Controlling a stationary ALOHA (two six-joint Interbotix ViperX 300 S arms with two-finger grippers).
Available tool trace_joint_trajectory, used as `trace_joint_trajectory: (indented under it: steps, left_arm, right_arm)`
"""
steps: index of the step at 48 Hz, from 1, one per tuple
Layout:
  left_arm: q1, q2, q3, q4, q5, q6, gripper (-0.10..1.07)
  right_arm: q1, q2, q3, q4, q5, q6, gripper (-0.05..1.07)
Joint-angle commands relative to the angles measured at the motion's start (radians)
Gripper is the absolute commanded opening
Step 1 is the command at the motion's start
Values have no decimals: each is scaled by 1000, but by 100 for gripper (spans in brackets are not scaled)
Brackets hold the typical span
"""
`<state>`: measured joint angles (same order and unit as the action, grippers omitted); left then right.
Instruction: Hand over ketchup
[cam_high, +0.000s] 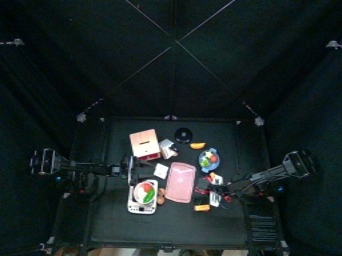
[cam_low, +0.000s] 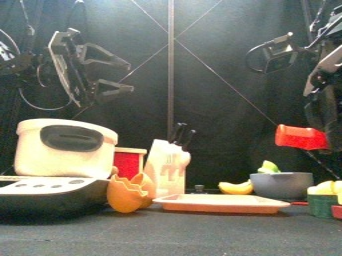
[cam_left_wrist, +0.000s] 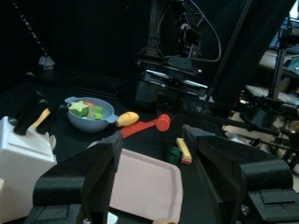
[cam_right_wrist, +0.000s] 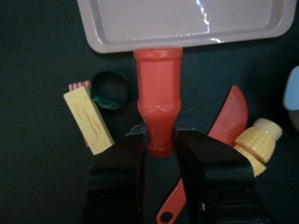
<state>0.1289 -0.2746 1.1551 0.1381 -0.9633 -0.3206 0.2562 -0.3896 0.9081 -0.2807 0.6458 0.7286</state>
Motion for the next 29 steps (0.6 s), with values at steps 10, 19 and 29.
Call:
trace_joint_trajectory:
  steps: [10, 19, 29]
  left_arm:
    - [-38, 67, -84, 38, -2, 3, 92]
    - [-51, 181, -204, 147, 15, 2, 93]
    - [-51, 276, -333, 186, 97, 2, 98]
  right_arm:
    - [-83, -11, -69, -115, -152, -2, 50]
    - [-126, 20, -101, -153, -218, -2, 50]
    - [-130, 58, -121, -155, -244, -8, 50]
